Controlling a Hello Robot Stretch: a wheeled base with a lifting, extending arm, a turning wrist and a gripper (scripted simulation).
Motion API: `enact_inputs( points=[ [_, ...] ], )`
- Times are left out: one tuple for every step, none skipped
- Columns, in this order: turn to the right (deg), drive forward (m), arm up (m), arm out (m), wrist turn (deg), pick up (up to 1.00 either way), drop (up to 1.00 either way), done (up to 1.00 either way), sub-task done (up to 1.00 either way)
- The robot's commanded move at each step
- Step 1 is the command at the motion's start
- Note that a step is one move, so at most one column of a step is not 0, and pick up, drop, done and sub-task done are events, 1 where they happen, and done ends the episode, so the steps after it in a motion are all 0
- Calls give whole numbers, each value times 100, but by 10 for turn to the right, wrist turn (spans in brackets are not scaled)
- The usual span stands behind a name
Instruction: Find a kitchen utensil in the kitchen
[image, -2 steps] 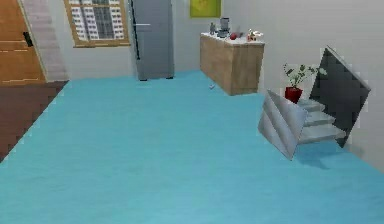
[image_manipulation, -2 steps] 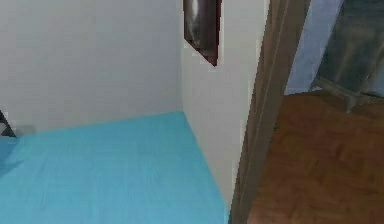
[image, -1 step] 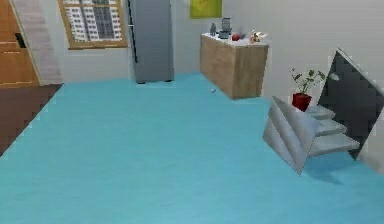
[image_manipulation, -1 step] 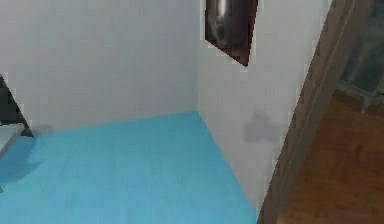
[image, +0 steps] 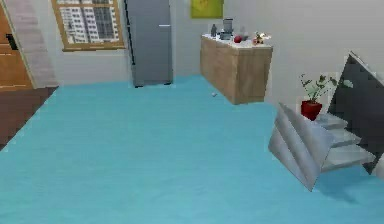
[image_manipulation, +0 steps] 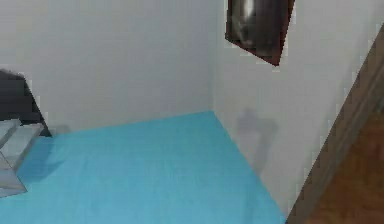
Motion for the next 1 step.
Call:
enact_inputs(
  points=[
    [450,0,0,0,0,0,0,0,0]
  ],
)
